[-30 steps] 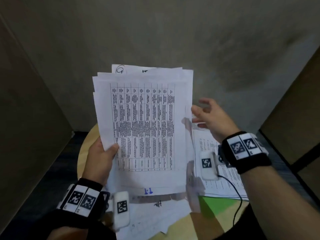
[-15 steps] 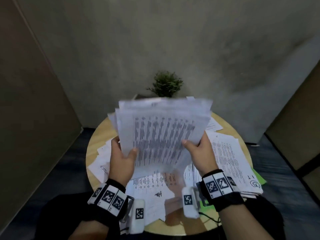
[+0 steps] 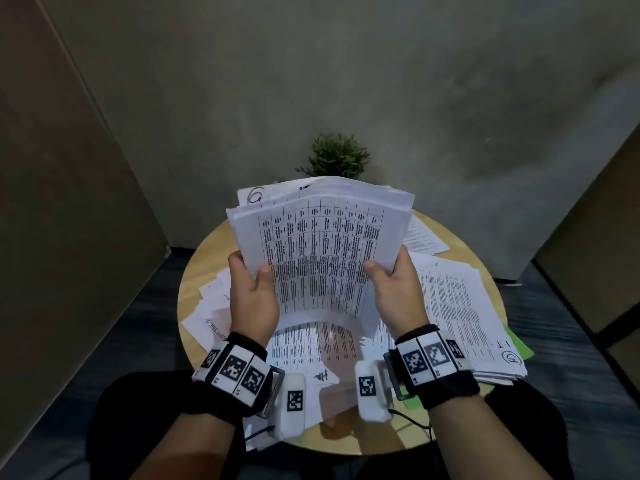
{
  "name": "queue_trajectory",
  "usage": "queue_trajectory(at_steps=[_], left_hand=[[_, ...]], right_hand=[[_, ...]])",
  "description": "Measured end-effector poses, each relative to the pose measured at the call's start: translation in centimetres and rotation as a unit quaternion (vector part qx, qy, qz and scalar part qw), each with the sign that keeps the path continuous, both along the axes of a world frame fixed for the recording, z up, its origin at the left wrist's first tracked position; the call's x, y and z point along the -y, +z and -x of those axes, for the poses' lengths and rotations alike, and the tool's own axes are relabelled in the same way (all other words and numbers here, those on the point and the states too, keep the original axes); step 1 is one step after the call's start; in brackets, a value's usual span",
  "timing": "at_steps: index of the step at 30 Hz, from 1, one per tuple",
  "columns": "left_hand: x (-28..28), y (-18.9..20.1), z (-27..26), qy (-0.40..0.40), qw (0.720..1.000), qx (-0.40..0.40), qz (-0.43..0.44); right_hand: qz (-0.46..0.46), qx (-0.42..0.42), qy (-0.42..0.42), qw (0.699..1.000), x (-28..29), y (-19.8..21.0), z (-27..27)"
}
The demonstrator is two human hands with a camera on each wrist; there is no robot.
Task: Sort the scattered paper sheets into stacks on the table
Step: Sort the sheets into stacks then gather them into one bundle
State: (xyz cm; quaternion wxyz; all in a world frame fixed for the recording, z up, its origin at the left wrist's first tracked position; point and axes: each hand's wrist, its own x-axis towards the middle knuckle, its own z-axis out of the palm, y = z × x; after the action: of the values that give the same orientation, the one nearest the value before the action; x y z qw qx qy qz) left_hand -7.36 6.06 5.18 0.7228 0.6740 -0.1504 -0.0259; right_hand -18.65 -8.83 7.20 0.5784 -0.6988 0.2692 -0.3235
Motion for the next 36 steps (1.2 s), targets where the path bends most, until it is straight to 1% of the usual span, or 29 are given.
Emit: queue_trajectory(at_steps=[2, 5, 9, 12, 15, 17, 20, 23, 27, 31, 33, 36], left_hand=[[0.0, -0.9, 0.1, -0.008, 1.000, -0.025, -0.011], [0.0, -2.7, 0.4, -0.028, 0.996, -0.061, -0.056], [-0.2, -5.0, 0.6, -0.026, 0.992, -0.059, -0.108], [-0.1, -5.8, 0.5, -0.030, 0.985, -0.073, -0.152], [0.3, -5.6, 0.6, -0.048, 0.976, -0.060, -0.204], [1.2, -4.6, 0.9, -0.062, 0.970, -0.036, -0.232], [4.2, -3.0, 1.4, -0.087, 0.966, -0.017, -0.243], [8.6, -2.6, 1.9, -0.122, 0.965, -0.009, -0.233], [14.6, -3.3, 3.5, -0.173, 0.956, -0.039, -0.236], [18.7, -5.3, 5.4, -0.208, 0.935, -0.043, -0.285], [20.0, -6.3, 6.2, -0.225, 0.917, -0.045, -0.326], [20.8, -7.3, 7.5, -0.258, 0.878, -0.057, -0.398]], right_hand=[[-0.011, -0.018, -0.002, 1.000, 0.0, -0.8, 0.3], [-0.020, -0.079, -0.012, 0.997, 0.0, -3.2, 0.6], [-0.024, -0.172, 0.005, 0.985, 0.2, -6.2, 0.7], [-0.019, -0.201, 0.028, 0.979, 0.5, -7.2, 0.8], [-0.019, -0.218, 0.055, 0.974, 1.4, -7.2, 1.3], [-0.038, -0.217, 0.048, 0.974, 2.7, -6.5, 2.0], [-0.015, -0.210, -0.007, 0.978, 5.7, -4.8, 3.8], [0.017, -0.218, -0.080, 0.972, 9.4, -3.4, 6.3], [0.040, -0.300, -0.147, 0.942, 14.5, -3.8, 9.4], [0.032, -0.371, -0.171, 0.912, 17.8, -5.4, 11.1], [0.035, -0.409, -0.176, 0.895, 18.9, -6.6, 11.5], [0.022, -0.461, -0.178, 0.869, 19.8, -8.7, 11.6]])
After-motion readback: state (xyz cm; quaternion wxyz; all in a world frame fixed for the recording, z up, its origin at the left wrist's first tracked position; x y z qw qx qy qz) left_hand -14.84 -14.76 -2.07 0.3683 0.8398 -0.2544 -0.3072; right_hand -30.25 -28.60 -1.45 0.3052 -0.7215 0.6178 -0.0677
